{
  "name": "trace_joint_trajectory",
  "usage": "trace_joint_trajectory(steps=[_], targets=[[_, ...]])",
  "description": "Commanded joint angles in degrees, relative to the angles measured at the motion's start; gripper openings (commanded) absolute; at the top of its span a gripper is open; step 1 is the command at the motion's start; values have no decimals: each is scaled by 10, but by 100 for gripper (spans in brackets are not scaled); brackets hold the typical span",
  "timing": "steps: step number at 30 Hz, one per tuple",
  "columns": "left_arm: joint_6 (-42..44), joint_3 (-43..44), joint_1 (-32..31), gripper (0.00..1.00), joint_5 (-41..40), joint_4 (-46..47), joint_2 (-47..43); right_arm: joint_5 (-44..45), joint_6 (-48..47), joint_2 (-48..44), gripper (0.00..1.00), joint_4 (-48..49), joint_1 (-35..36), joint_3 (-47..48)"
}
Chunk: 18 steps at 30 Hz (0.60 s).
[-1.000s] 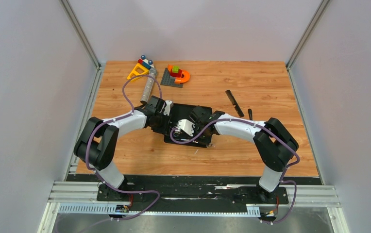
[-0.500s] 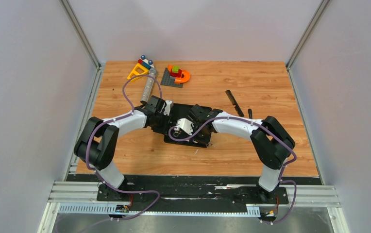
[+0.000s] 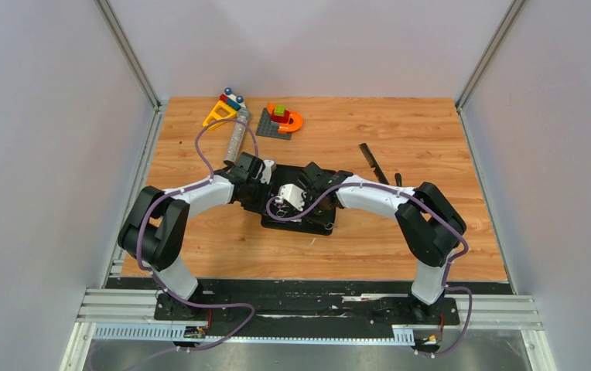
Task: Sort the hair-cutting tools
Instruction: Place the scissors in the hairdressing tool bag.
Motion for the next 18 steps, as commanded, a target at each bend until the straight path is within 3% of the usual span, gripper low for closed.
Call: trace_joint_trajectory(steps=[1,18], targets=[[-2,-7,-4,35,4,-17,18,-27,-3,26,0,88,1,2],[-16,-7,-4,33,2,-16,16,-58,-12,5,0,112,22,-35]])
